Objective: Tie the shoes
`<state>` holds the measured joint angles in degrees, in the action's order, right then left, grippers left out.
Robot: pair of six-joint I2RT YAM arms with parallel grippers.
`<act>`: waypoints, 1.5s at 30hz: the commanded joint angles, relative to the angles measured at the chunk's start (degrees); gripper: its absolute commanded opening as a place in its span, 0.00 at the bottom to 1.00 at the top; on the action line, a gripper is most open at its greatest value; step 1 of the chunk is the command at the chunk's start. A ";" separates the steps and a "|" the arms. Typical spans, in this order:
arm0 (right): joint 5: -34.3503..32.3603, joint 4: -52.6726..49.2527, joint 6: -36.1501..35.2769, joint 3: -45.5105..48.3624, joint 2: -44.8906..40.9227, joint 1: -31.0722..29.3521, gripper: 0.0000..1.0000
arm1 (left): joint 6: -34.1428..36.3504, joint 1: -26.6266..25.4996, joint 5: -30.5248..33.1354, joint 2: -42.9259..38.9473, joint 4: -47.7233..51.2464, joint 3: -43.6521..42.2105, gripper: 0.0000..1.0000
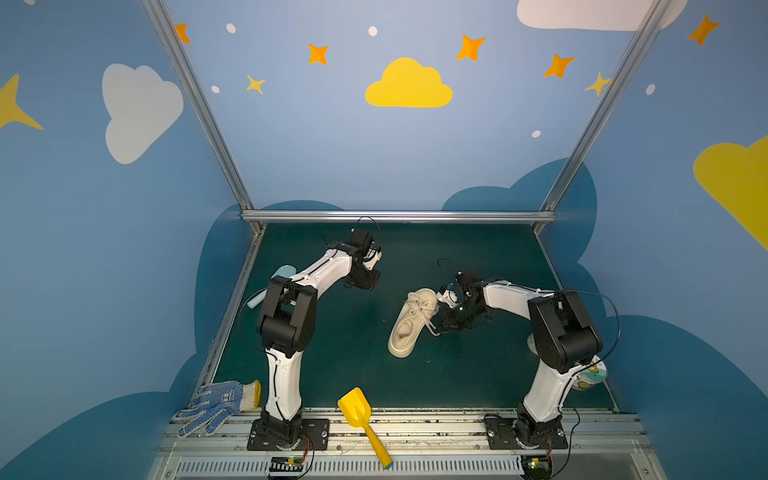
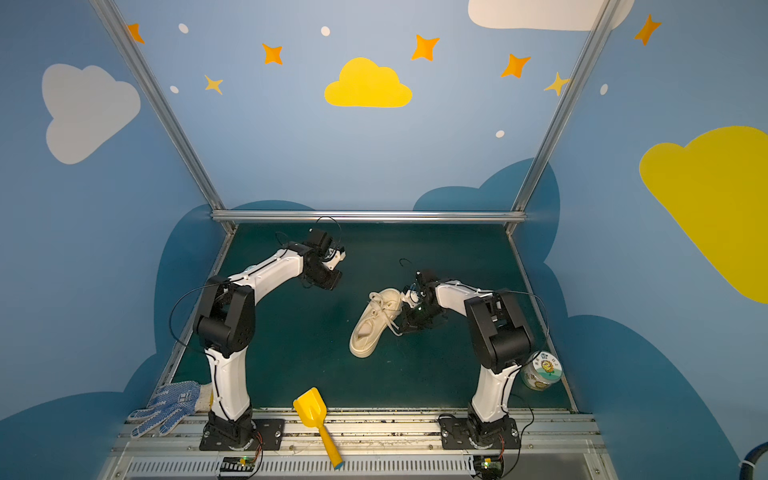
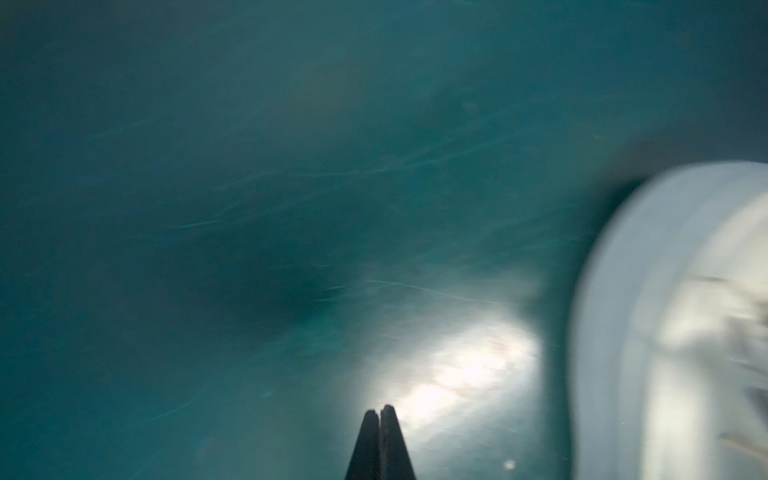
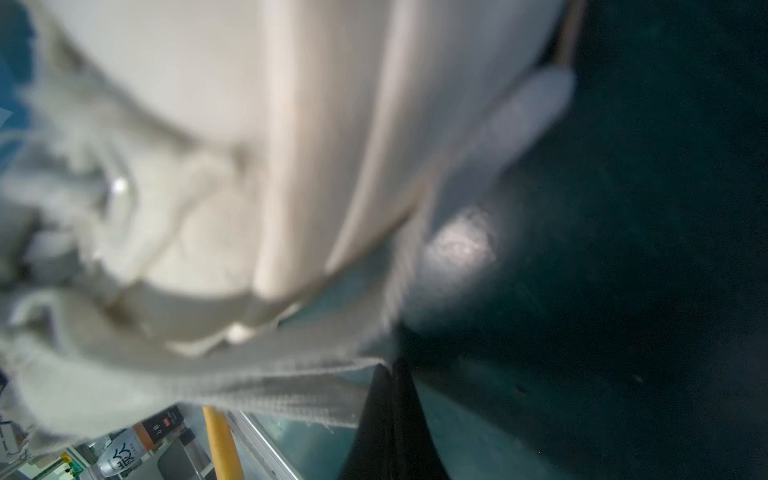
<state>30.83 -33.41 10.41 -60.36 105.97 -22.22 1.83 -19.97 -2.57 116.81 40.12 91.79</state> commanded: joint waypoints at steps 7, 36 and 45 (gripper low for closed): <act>1.25 -2.88 0.06 -0.71 -0.25 0.33 0.00 | 1.28 -0.84 -16.71 -5.45 -9.06 -7.35 0.29; 2.60 -3.37 -0.50 -1.06 -0.52 0.27 0.00 | -10.87 -7.98 -36.30 -6.99 -33.04 -17.78 0.56; 2.83 -3.33 -0.51 -1.15 -0.24 0.14 0.00 | -11.39 -8.75 -37.40 -8.12 -34.65 -20.59 0.57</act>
<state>33.08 -35.03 10.28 -60.55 105.95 -21.96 -9.43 -28.23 -38.28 109.19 5.54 72.05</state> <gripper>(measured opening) 0.050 0.569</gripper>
